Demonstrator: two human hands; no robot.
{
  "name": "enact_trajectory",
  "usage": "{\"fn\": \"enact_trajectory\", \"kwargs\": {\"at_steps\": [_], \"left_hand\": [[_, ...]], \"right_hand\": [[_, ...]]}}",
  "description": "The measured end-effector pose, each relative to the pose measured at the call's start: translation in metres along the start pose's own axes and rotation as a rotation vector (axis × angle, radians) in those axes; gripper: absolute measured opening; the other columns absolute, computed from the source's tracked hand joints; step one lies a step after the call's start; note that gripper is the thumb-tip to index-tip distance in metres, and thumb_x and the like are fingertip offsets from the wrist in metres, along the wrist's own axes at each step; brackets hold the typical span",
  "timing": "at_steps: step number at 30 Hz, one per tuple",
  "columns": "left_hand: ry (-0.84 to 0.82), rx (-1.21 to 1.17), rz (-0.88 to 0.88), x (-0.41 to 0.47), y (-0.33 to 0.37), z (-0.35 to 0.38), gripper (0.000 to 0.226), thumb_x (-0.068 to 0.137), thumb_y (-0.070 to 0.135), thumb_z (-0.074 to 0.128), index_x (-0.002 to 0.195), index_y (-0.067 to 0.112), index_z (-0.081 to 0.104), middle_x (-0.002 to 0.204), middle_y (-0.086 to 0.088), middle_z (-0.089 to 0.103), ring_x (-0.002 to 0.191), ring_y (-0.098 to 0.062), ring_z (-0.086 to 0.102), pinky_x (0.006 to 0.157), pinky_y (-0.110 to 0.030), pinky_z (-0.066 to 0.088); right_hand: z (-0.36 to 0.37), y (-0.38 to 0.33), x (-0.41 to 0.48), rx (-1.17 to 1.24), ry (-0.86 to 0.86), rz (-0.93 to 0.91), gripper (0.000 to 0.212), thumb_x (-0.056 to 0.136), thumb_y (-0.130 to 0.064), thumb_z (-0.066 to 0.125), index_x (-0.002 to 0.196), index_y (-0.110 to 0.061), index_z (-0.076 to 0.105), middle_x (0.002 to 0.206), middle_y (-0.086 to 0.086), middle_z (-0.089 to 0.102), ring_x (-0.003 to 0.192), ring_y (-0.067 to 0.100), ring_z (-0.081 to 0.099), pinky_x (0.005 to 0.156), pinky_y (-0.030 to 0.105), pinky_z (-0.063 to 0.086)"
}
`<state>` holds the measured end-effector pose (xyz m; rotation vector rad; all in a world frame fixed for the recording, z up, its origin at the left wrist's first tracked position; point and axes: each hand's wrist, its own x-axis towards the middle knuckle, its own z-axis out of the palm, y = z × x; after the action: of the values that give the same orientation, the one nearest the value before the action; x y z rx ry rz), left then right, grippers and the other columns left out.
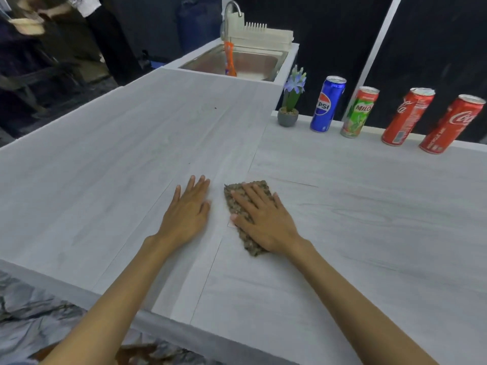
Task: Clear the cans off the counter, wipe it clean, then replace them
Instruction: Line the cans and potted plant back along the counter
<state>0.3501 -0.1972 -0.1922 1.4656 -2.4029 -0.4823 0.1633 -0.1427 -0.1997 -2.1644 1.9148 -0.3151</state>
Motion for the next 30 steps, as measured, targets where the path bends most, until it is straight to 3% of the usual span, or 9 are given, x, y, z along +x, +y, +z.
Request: {"fn": "enact_trajectory", "kwargs": {"at_steps": [5, 8, 10, 14, 17, 19, 22, 25, 30], "left_hand": [[0.018, -0.019, 0.015, 0.025, -0.016, -0.005, 0.051, 0.100, 0.028, 0.020, 0.148, 0.018, 0.004, 0.157, 0.007, -0.001, 0.142, -0.004, -0.011, 0.114, -0.024, -0.015], [0.046, -0.022, -0.013, 0.036, -0.035, -0.017, 0.051, 0.100, 0.029, 0.020, 0.148, 0.020, 0.002, 0.156, 0.008, -0.003, 0.141, -0.002, -0.013, 0.112, -0.022, -0.017], [0.056, -0.020, -0.040, 0.042, -0.049, -0.025, 0.051, 0.100, 0.028, 0.020, 0.148, 0.020, 0.002, 0.156, 0.008, -0.002, 0.140, 0.000, -0.013, 0.112, -0.022, -0.017], [0.040, -0.012, -0.099, 0.050, -0.077, -0.036, 0.051, 0.101, 0.026, 0.021, 0.148, 0.021, 0.003, 0.156, 0.008, -0.002, 0.141, 0.000, -0.011, 0.112, -0.022, -0.017], [0.023, -0.009, -0.119, 0.050, -0.094, -0.042, 0.051, 0.100, 0.028, 0.021, 0.148, 0.021, 0.004, 0.156, 0.009, -0.001, 0.139, 0.002, -0.011, 0.112, -0.022, -0.016], [0.027, -0.008, -0.110, 0.049, -0.102, -0.044, 0.051, 0.100, 0.029, 0.021, 0.148, 0.020, 0.005, 0.156, 0.009, 0.000, 0.137, 0.004, -0.012, 0.112, -0.022, -0.016], [0.016, -0.004, -0.116, 0.048, -0.108, -0.044, 0.051, 0.100, 0.031, 0.019, 0.148, 0.019, 0.004, 0.156, 0.008, -0.001, 0.138, 0.002, -0.011, 0.113, -0.023, -0.016], [0.009, 0.046, -0.103, 0.047, -0.110, -0.043, 0.052, 0.100, 0.032, 0.017, 0.147, 0.019, -0.001, 0.156, 0.008, -0.005, 0.137, 0.002, -0.015, 0.111, -0.023, -0.019], [0.043, 0.011, -0.061, 0.049, -0.101, -0.044, 0.052, 0.100, 0.026, 0.020, 0.147, 0.019, -0.001, 0.156, 0.007, -0.004, 0.133, 0.005, -0.016, 0.109, -0.021, -0.020]], "right_hand": [[-0.036, 0.074, 0.046, -0.020, 0.050, 0.321, 0.059, 0.095, -0.053, 0.025, 0.147, -0.034, 0.008, 0.158, -0.007, -0.002, 0.145, 0.013, -0.005, 0.117, 0.041, -0.003], [-0.036, 0.062, 0.112, -0.008, 0.041, 0.432, 0.061, 0.096, -0.053, 0.020, 0.149, -0.028, 0.003, 0.158, -0.001, -0.006, 0.145, 0.019, -0.009, 0.118, 0.042, -0.006], [-0.022, 0.024, 0.149, -0.014, 0.016, 0.344, 0.062, 0.096, -0.051, 0.018, 0.149, -0.025, 0.001, 0.158, 0.001, -0.008, 0.145, 0.020, -0.010, 0.118, 0.042, -0.008], [0.014, -0.063, 0.150, -0.019, -0.010, -0.052, 0.060, 0.096, -0.050, 0.021, 0.149, -0.027, 0.004, 0.158, -0.002, -0.003, 0.145, 0.016, -0.009, 0.117, 0.040, -0.011], [0.016, -0.056, 0.111, 0.024, -0.042, -0.199, 0.060, 0.094, -0.054, 0.027, 0.147, -0.034, 0.007, 0.157, -0.010, -0.003, 0.144, 0.009, -0.010, 0.115, 0.033, -0.012], [0.001, -0.018, 0.099, -0.013, 0.000, -0.164, 0.059, 0.094, -0.053, 0.032, 0.146, -0.037, 0.010, 0.157, -0.010, 0.000, 0.145, 0.008, -0.005, 0.114, 0.029, -0.008], [-0.026, 0.037, 0.120, -0.013, -0.002, 0.161, 0.058, 0.095, -0.051, 0.029, 0.147, -0.033, 0.010, 0.158, -0.006, -0.001, 0.145, 0.013, -0.005, 0.116, 0.037, -0.005], [-0.028, 0.029, 0.171, -0.058, -0.005, 0.348, 0.061, 0.096, -0.051, 0.020, 0.149, -0.027, 0.003, 0.158, -0.001, -0.007, 0.145, 0.019, -0.009, 0.118, 0.042, -0.005], [0.017, -0.067, 0.178, -0.047, 0.013, -0.005, 0.058, 0.097, -0.046, 0.020, 0.148, -0.027, 0.002, 0.158, -0.002, -0.004, 0.145, 0.016, -0.009, 0.117, 0.038, -0.011]]}}
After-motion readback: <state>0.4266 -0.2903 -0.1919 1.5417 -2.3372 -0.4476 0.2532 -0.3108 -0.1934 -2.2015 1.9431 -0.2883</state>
